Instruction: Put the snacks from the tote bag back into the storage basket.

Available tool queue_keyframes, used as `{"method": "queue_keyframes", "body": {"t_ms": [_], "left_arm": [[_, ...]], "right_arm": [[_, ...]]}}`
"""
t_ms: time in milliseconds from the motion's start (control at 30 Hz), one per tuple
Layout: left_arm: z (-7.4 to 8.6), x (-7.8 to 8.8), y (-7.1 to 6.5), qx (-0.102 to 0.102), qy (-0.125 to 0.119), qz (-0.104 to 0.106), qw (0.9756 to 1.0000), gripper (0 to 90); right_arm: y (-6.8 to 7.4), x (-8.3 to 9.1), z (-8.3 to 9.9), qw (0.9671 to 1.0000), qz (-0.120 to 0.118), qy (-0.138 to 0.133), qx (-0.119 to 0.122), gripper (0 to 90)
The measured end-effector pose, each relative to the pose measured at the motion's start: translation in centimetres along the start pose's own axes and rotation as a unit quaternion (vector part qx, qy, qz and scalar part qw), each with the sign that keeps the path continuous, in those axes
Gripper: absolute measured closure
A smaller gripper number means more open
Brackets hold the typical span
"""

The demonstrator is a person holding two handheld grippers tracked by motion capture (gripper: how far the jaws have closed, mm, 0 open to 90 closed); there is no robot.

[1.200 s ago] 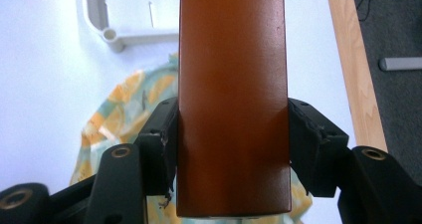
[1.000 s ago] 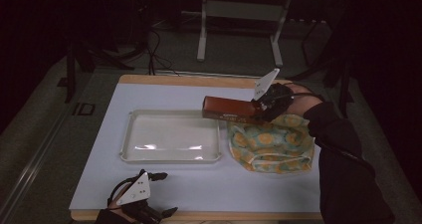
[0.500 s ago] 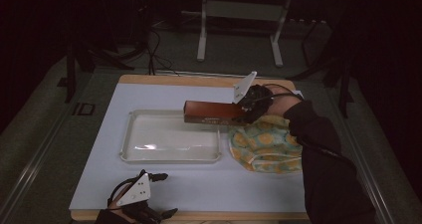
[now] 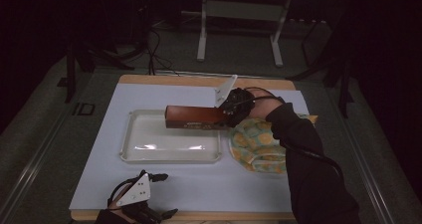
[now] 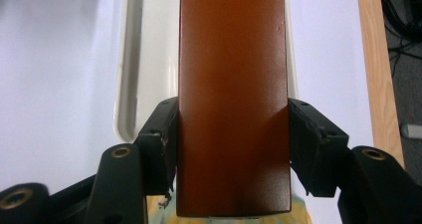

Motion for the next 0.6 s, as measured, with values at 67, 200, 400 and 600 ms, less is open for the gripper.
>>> {"method": "queue_keyframes", "body": {"t_ms": [67, 200, 400, 600], "left_arm": [[0.0, 0.0, 0.0, 0.0, 0.0, 0.0, 1.0, 0.0], [0.0, 0.0, 0.0, 0.0, 0.001, 0.001, 1.0, 0.0], [0.0, 0.0, -0.1, -0.001, 0.0, 0.003, 1.0, 0.0], [0.0, 0.0, -0.1, -0.002, 0.001, 0.004, 1.0, 0.0]], "right_arm": [[0.1, -0.5, -0.4, 1.0, -0.001, -0.007, 0.0, 43.1], [0.4, -1.6, -0.7, 0.9999, 0.003, -0.013, -0.003, 43.1], [0.7, -3.8, -0.3, 0.9998, -0.005, -0.014, -0.011, 43.1], [0.5, -6.1, 0.4, 0.9997, -0.003, -0.008, -0.022, 43.1]]}}
Point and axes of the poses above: each handheld gripper's, and its own axes: x roughly backward along the jaws, z roughly out of its underside, y roughly to its left, the point moved 8 cm from there along -x, roughly forward along the jaws, and after that the axes turned 3 degrees about x, right-handed, at the moved point
